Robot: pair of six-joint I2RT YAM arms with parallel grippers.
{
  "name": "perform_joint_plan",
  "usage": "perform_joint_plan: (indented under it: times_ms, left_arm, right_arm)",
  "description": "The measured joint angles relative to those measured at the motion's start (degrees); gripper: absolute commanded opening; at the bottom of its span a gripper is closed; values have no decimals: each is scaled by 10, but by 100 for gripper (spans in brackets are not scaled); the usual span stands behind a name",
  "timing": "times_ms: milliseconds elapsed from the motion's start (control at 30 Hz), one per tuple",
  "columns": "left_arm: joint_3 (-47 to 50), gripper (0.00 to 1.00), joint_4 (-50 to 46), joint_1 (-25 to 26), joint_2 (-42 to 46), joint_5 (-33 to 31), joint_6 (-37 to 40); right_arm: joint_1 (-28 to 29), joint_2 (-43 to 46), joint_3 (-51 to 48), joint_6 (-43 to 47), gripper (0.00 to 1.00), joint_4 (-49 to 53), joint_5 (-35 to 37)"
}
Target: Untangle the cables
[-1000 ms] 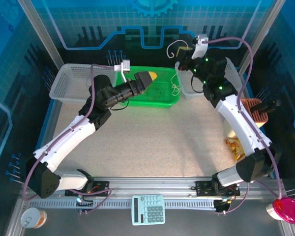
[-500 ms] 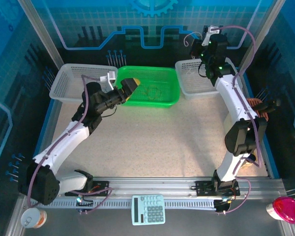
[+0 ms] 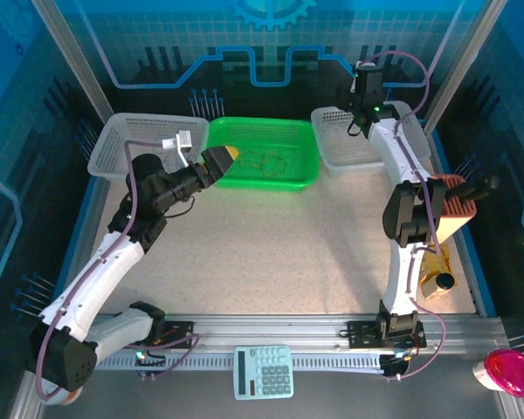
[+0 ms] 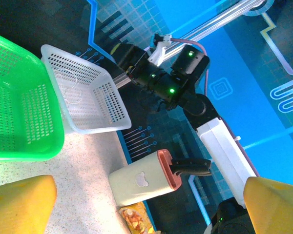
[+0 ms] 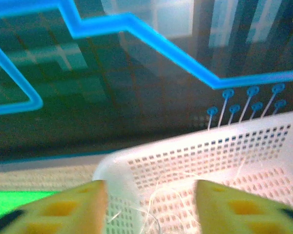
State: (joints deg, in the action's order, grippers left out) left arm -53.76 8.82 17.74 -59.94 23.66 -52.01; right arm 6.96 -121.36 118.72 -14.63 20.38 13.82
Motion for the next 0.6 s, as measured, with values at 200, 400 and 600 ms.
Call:
perform_joint_plan:
  times_ms: [200,400,600]
  left_arm:
    - [2,99,-19,0,15,0,4]
    - [1,99,-64,-1,35,-16,46]
    - [-13,99,-136,-5,40,-93,125]
  right_arm:
    - [1,7,-19,1,70,20,16]
    - [6,112,-181,-20,79,-10,-7]
    - [47,297,-345,-30,100,-82,-53]
